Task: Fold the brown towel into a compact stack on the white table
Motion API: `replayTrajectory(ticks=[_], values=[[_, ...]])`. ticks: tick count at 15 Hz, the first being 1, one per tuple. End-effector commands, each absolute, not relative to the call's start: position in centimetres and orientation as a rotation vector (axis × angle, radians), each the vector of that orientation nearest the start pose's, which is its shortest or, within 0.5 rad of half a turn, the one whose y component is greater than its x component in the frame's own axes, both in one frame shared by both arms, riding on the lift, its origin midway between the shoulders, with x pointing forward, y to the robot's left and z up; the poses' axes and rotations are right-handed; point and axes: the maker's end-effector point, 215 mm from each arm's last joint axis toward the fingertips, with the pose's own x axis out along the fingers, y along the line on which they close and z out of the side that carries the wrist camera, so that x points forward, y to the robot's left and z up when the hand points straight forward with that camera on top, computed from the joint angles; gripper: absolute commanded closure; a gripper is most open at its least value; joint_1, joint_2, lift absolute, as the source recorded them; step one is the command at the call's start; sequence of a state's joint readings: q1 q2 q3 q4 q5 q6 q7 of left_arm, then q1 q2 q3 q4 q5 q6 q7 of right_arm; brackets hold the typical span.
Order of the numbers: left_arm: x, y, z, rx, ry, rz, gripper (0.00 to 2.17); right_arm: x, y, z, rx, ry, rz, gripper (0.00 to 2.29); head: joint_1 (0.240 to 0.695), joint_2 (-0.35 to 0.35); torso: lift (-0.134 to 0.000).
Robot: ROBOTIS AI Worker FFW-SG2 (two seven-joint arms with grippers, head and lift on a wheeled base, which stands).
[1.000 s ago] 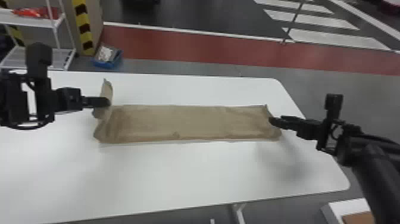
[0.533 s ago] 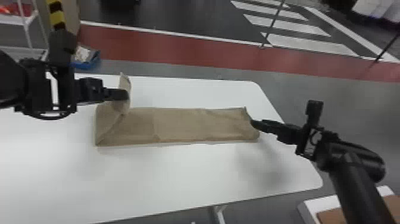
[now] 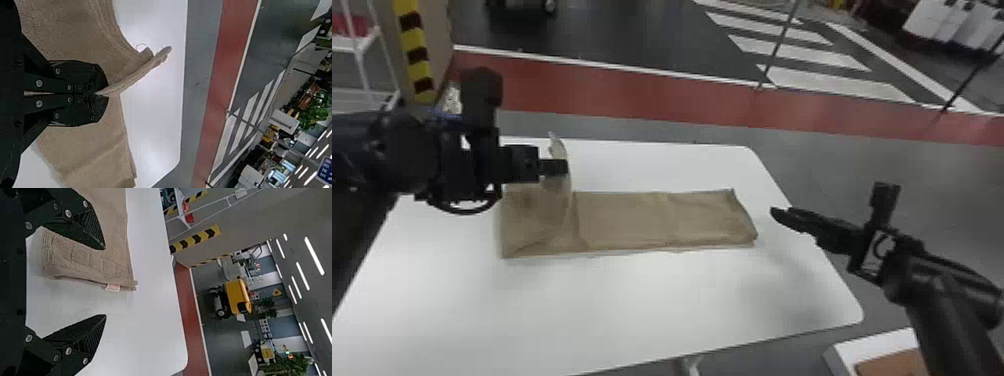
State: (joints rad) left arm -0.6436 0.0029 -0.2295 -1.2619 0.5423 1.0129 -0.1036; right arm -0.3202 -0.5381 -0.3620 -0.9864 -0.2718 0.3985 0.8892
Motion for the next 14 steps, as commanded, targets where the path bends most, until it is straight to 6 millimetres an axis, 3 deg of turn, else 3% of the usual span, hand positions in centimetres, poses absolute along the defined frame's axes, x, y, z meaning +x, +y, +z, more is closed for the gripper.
replayTrajectory(ticks=[1, 7, 8, 10, 11, 14], values=[[64.8, -1.1, -34.3, -0.273, 0.710, -0.579, 1.74, 56.8, -52.2, -39.2, 0.244, 0.389, 0.291, 0.31, 0.649, -0.350, -0.120], [62.9, -5.6, -36.2, -0.265, 0.698, -0.627, 1.73, 57.1, -51.5, -39.4, 0.262, 0.381, 0.296, 0.31, 0.655, -0.350, -0.120], [63.0, -6.2, -36.4, -0.266, 0.678, -0.629, 1.58, 56.9, -51.5, -39.4, 0.268, 0.381, 0.297, 0.31, 0.657, -0.350, -0.120], [63.0, -7.1, -36.3, -0.290, 0.660, -0.639, 0.26, 56.6, -51.7, -39.8, 0.272, 0.390, 0.292, 0.31, 0.659, -0.350, -0.120], [62.7, -7.4, -36.7, -0.289, 0.667, -0.646, 0.00, 56.3, -51.6, -40.2, 0.274, 0.399, 0.291, 0.31, 0.660, -0.350, -0.120], [61.8, -7.7, -37.2, -0.274, 0.701, -0.669, 0.03, 56.1, -51.5, -40.6, 0.299, 0.423, 0.284, 0.31, 0.664, -0.350, -0.120]])
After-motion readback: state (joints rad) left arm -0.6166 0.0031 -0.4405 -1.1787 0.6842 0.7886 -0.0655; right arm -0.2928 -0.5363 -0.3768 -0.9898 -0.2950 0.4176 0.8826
